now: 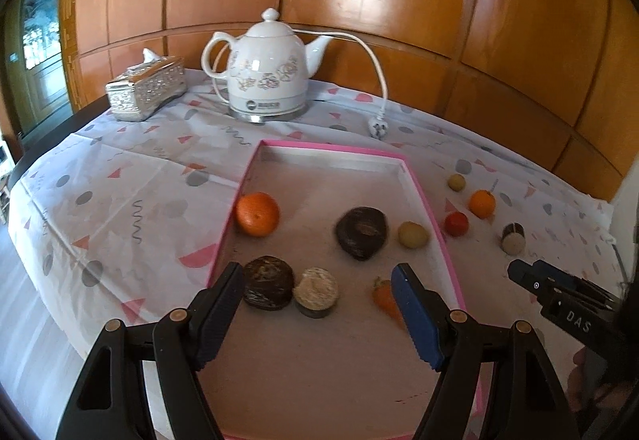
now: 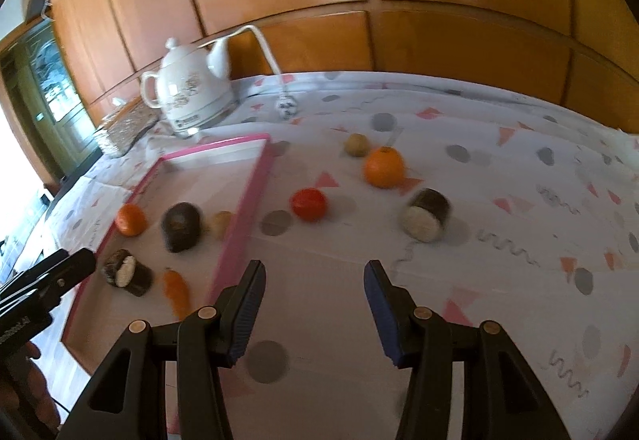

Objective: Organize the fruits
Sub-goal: 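Grasp the dark brown cylindrical piece with the right gripper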

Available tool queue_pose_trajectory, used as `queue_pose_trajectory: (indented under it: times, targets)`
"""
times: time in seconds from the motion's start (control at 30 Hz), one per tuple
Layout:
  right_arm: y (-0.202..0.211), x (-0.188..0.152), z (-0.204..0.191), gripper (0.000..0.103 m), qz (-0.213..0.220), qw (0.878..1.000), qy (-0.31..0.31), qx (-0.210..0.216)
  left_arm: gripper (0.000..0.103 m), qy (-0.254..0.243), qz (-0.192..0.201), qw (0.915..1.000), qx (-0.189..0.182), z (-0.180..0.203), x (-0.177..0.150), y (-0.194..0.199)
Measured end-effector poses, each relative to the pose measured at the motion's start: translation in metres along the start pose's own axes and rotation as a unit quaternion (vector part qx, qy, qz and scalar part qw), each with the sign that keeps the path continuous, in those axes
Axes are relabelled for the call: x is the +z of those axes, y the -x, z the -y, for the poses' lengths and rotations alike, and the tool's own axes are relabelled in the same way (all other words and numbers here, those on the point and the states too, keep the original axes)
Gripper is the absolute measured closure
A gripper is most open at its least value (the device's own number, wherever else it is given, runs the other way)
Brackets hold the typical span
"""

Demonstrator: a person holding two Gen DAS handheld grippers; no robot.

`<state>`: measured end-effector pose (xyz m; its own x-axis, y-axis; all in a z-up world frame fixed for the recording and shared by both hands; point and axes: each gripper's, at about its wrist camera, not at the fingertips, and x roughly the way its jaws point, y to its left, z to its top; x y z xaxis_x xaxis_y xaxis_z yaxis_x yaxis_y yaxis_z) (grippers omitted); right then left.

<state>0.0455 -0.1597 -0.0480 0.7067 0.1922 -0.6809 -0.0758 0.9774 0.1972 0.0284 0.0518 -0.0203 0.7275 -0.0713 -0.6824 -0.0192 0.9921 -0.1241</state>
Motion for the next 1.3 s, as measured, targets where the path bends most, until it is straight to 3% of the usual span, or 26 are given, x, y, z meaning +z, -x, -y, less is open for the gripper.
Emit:
queue_pose_trajectory:
  times: [0.27, 0.57, 0.67, 0.73, 1.2, 1.27, 1.3]
  targets:
    - [-0.001, -0.004, 0.043, 0.051, -0.005, 0.998, -0.044, -0.042, 0.027, -0.02, -0.009, 0.9996, -0.018, 0.014, -0.002, -0.004]
    - [-0.018, 0.004, 0.059, 0.051, -0.016, 0.997, -0.04, -0.066, 0.027, -0.036, -0.021, 0.9985, -0.035, 0.027, -0.002, -0.011]
    - [-0.025, 0.009, 0.062, 0.05, -0.021, 0.997, -0.038, -0.066, 0.027, -0.04, -0.025, 0.998, -0.041, 0.031, -0.001, -0.012]
    - [-0.029, 0.011, 0.064, 0.043, -0.022, 0.997, -0.038, -0.065, 0.027, -0.042, -0.027, 0.9977, -0.046, 0.033, 0.0, -0.014]
    - [-0.062, 0.035, 0.068, 0.042, -0.032, 0.996, -0.041, -0.066, 0.027, -0.049, -0.034, 0.9959, -0.068, 0.05, 0.01, -0.023]
    - [-0.068, 0.036, 0.068, 0.042, -0.036, 0.997, -0.04, -0.063, 0.027, -0.051, -0.034, 0.9957, -0.07, 0.051, 0.011, -0.023]
    - [-0.069, 0.036, 0.067, 0.052, -0.038, 0.996, -0.038, -0.065, 0.027, -0.051, -0.034, 0.9955, -0.072, 0.052, 0.012, -0.023]
